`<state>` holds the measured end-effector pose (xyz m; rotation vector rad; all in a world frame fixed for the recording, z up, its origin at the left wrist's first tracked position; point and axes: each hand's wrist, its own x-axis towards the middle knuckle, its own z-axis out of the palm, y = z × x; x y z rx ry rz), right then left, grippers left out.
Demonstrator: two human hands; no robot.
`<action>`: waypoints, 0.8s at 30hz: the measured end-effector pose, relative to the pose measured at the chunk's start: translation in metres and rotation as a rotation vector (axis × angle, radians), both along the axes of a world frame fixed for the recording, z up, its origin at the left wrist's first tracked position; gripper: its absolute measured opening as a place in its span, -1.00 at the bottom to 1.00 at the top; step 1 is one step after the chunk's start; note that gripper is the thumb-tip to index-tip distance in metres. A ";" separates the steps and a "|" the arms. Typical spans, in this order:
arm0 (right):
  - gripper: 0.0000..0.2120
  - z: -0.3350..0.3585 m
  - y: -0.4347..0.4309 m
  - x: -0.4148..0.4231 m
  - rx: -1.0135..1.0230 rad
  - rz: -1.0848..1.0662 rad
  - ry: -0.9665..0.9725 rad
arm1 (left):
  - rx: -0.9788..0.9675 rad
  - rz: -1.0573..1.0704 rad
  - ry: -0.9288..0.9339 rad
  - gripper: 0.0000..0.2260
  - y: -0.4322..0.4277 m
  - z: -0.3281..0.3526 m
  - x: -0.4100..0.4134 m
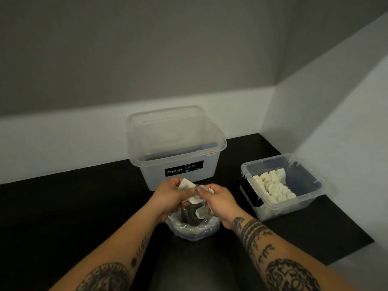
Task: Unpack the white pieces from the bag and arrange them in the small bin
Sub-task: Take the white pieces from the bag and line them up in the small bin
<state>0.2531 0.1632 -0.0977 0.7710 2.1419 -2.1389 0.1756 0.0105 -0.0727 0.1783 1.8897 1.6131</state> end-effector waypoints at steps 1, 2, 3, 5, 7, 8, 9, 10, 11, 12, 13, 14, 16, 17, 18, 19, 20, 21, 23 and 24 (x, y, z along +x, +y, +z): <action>-0.77 0.001 -0.002 0.000 -0.049 -0.034 -0.001 | 0.009 -0.015 -0.031 -0.89 0.001 0.003 0.000; -0.76 0.001 -0.003 0.000 -0.089 -0.060 0.000 | 0.001 -0.041 -0.060 -0.90 0.002 0.006 -0.001; -0.75 0.000 -0.004 0.000 -0.117 -0.076 0.004 | -0.015 -0.066 -0.081 -0.86 0.003 0.008 -0.001; -0.73 0.001 -0.007 0.001 -0.150 -0.084 0.004 | -0.057 -0.090 -0.093 -0.77 0.008 0.010 0.000; -0.71 0.004 -0.010 0.003 -0.184 -0.069 0.002 | -0.137 -0.127 -0.036 -0.75 0.012 0.013 0.002; -0.69 0.005 -0.012 0.003 -0.208 -0.061 0.005 | -0.185 -0.153 0.009 -0.73 0.013 0.014 0.003; -0.67 0.006 -0.013 0.005 -0.233 -0.059 0.008 | -0.226 -0.178 0.062 -0.72 0.014 0.014 0.004; -0.66 0.007 -0.014 0.006 -0.254 -0.064 0.009 | -0.265 -0.198 0.127 -0.73 0.015 0.014 0.004; -0.67 0.007 -0.013 0.006 -0.260 -0.069 0.007 | -0.302 -0.209 0.200 -0.74 0.016 0.013 0.003; -0.70 0.007 -0.013 0.007 -0.258 -0.074 0.006 | -0.320 -0.207 0.269 -0.74 0.018 0.011 0.001; -0.74 0.007 -0.013 0.007 -0.263 -0.088 0.003 | -0.319 -0.182 0.316 -0.72 0.018 0.009 0.000; -0.76 0.005 -0.012 0.006 -0.293 -0.116 0.005 | -0.279 -0.127 0.318 -0.71 0.019 0.007 -0.001; -0.76 0.002 -0.009 0.004 -0.419 -0.202 0.027 | -0.134 0.016 0.198 -0.75 0.019 0.005 -0.001; -0.74 0.001 -0.008 0.003 -0.476 -0.236 0.045 | -0.078 0.056 0.130 -0.81 0.020 0.005 0.001; -0.74 0.000 -0.007 0.003 -0.508 -0.251 0.060 | -0.061 0.063 0.107 -0.84 0.021 0.005 0.002; -0.73 0.000 -0.006 0.003 -0.518 -0.251 0.073 | -0.063 0.054 0.120 -0.87 0.021 0.003 0.003; -0.73 0.000 -0.006 0.003 -0.517 -0.241 0.084 | -0.068 0.052 0.153 -0.88 0.022 0.002 0.005; -0.72 0.000 -0.006 0.004 -0.510 -0.228 0.095 | -0.072 0.063 0.191 -0.89 0.023 0.002 0.007; -0.60 0.001 -0.004 0.004 -0.501 -0.208 0.100 | -0.062 0.083 0.257 -0.92 0.024 0.007 0.007; -0.50 0.001 -0.002 0.003 -0.505 -0.199 0.100 | -0.061 0.076 0.297 -0.94 0.023 0.010 0.005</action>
